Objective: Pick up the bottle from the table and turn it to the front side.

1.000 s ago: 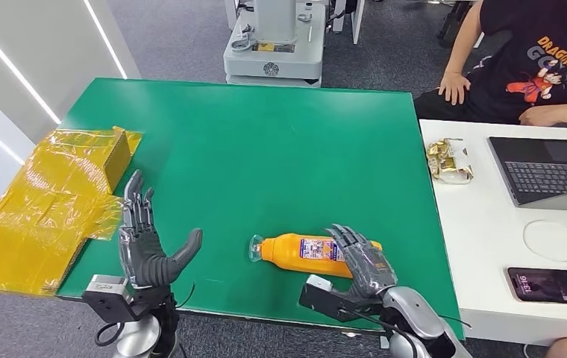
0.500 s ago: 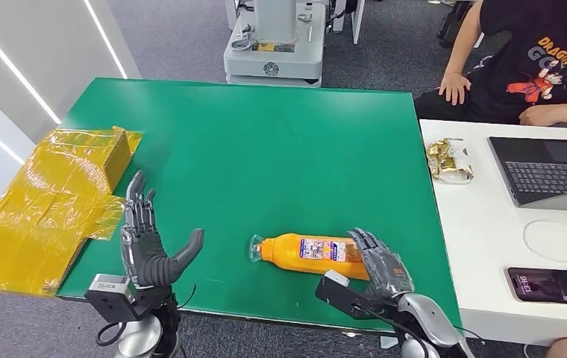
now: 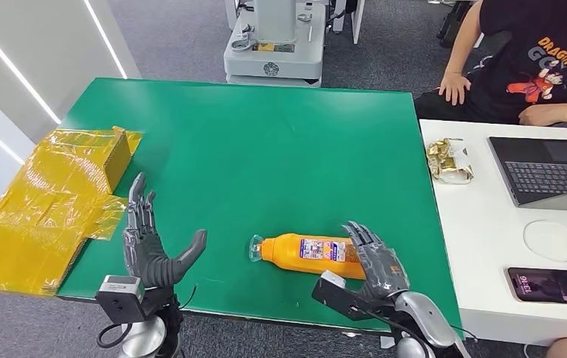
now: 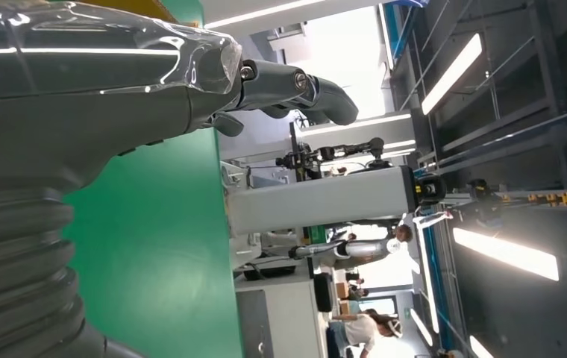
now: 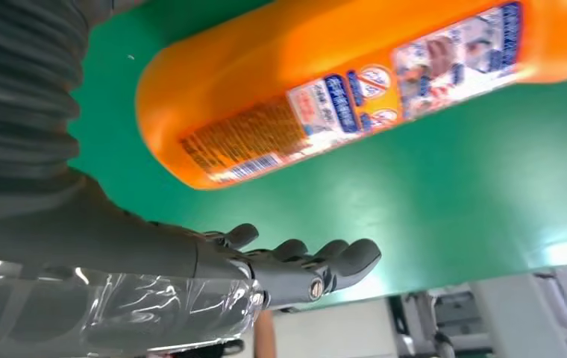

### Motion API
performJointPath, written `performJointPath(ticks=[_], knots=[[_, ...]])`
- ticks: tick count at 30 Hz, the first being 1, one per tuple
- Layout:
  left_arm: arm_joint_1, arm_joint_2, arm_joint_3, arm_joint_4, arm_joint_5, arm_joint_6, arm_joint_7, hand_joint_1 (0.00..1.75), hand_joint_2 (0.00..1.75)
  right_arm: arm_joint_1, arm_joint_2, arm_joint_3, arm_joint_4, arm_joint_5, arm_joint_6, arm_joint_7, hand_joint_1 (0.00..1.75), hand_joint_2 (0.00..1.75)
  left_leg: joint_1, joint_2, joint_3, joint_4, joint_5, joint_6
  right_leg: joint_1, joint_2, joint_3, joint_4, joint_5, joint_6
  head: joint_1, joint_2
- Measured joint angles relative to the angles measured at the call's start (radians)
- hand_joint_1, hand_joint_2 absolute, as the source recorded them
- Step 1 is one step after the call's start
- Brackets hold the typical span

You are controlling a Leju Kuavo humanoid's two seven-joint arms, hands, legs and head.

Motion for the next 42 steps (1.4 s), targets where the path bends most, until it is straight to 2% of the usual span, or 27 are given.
performJointPath(ticks=[8,17,28,42], knots=[[0.0,0.0,-0.001,0.004,0.013,0.01,-0.002,0.0,1.75,-0.114,0.039,0.045,0.093,-0.023,0.037,-0.042,0.0,1.75,0.0,0.0,0.0,0.0,0.001,0.001,0.0,0.0,0.0,0.0,0.0,0.0,0.0,0.0],[0.0,-0.013,-0.001,0.007,0.021,-0.008,0.015,0.0,1.75,-0.229,0.077,0.082,0.279,-0.04,0.064,-0.035,0.0,1.75,0.0,-0.001,0.0,0.001,0.001,0.001,0.0,-0.001,0.0,0.0,0.0,0.0,0.0,0.0],[0.0,-0.025,-0.001,0.007,0.015,-0.028,0.031,0.0,1.75,-0.239,0.08,0.096,0.342,0.004,0.107,0.058,0.0,1.75,0.0,-0.001,0.0,0.001,0.001,0.001,0.0,-0.001,0.0,0.0,0.0,0.0,0.0,0.0],[-0.004,-0.024,-0.001,0.007,0.037,-0.011,0.031,0.0,1.75,-0.252,0.074,0.1,0.368,0.012,0.127,0.084,0.0,1.75,0.0,0.0,0.0,0.001,0.001,0.001,0.0,0.0,0.0,0.0,0.0,0.0,0.0,0.0]])
